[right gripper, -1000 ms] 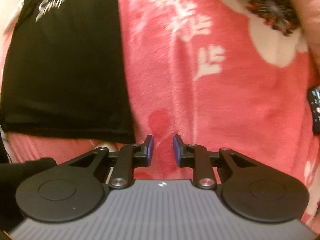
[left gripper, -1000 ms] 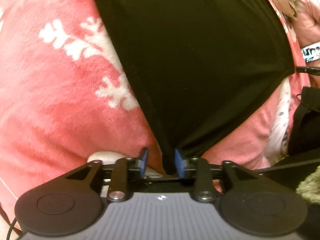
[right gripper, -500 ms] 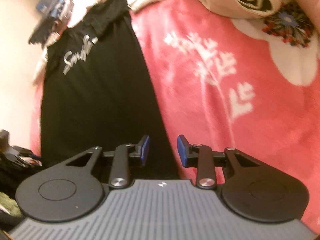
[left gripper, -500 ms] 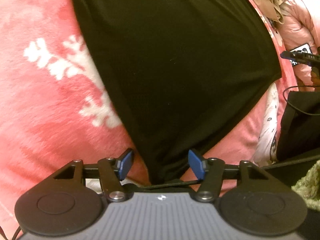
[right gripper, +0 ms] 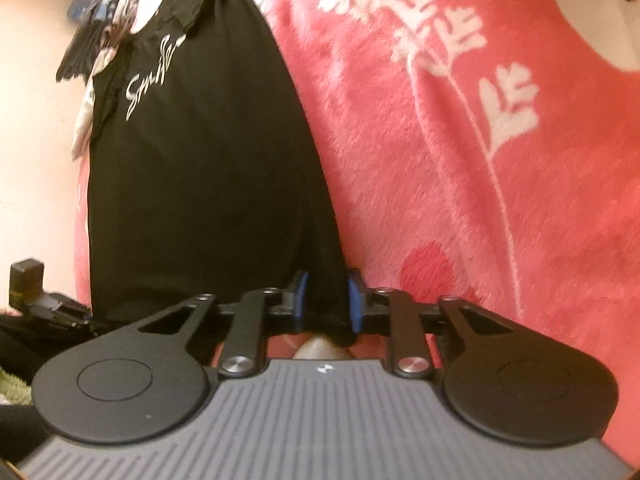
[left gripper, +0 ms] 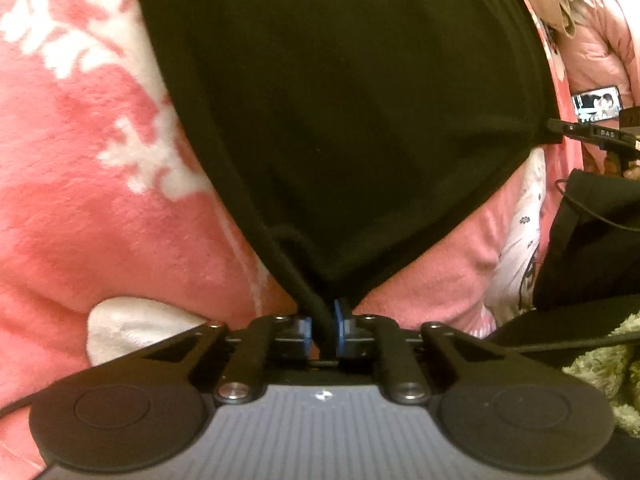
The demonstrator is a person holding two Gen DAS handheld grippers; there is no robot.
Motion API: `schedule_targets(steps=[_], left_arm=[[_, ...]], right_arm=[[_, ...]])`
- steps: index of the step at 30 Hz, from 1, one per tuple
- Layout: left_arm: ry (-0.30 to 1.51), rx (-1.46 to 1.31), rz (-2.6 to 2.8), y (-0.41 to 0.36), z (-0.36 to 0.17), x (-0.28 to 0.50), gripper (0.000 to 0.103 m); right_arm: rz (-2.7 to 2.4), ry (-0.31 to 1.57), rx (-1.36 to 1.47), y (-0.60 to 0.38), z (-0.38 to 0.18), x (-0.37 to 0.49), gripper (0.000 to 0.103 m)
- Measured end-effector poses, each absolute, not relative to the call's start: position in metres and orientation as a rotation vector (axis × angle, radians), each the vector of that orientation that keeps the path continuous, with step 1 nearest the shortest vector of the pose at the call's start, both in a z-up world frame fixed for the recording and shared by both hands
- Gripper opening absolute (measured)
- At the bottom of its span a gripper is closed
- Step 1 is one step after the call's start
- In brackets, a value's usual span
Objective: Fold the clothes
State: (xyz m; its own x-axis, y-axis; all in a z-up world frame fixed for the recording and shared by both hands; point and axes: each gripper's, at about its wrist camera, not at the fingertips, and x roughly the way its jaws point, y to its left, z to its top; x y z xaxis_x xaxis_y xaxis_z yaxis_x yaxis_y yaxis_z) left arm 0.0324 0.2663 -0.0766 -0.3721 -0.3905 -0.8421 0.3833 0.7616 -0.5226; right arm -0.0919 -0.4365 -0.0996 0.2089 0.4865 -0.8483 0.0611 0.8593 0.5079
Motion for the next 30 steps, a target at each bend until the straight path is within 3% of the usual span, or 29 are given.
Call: schedule_targets(steps=[4, 10, 30], left_arm=[[1.725, 0.003, -0.842, 0.242, -0.077, 0.021, 0.005], [1.586, -0.207, -0.889, 0.193, -0.103, -0.005, 0.005], [1.112, -0.474, -0.741, 0.220, -0.033, 0.084, 0.005]], right_arm=[[0.343, 1.340, 0.486, -0.435, -0.097, -0.095, 0.003], [0.388, 1.252, 0.523, -0.438, -0.076, -0.094, 0.002], [0.498, 0.941, 0.549, -0.411, -0.013, 0.030, 0.002]])
